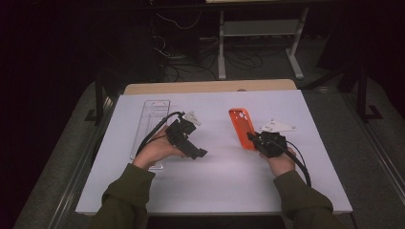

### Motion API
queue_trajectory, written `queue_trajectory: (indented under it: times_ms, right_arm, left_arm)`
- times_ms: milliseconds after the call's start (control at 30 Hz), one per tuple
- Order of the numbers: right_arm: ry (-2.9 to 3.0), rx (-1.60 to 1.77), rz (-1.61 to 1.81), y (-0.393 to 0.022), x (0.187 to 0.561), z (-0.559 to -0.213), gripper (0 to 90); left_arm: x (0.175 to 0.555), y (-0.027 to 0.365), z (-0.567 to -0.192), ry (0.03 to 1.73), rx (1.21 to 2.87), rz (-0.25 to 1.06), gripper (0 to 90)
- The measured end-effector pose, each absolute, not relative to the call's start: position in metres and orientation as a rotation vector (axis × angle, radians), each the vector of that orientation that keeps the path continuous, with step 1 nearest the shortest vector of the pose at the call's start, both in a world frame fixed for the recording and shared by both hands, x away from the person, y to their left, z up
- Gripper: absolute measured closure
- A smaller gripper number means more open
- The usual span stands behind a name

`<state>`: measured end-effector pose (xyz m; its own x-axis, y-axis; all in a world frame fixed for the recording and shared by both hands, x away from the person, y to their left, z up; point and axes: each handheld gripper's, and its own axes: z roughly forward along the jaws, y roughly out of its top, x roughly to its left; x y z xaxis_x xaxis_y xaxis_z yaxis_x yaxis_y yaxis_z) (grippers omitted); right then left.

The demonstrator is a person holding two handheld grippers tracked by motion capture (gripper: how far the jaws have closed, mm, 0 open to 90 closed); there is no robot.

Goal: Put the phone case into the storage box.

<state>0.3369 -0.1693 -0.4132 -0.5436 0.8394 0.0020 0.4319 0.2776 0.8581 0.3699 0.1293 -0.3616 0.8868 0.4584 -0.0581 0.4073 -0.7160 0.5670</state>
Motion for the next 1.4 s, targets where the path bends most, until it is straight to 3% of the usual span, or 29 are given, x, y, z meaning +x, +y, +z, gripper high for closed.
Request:
queue_trajectory:
  times_ms: [600,1400]
  right_arm:
    - [2.048,1.155,1.196,-0.168,0.335,-0.414,80.9]
    - [2.030,1.136,1.206,-0.149,0.330,-0.415,80.8]
  left_arm:
    - [0.373,0.131,-0.359,0.720,2.250,0.160,0.0]
    - [0.375,0.132,-0.359,0.734,2.147,0.184,0.0]
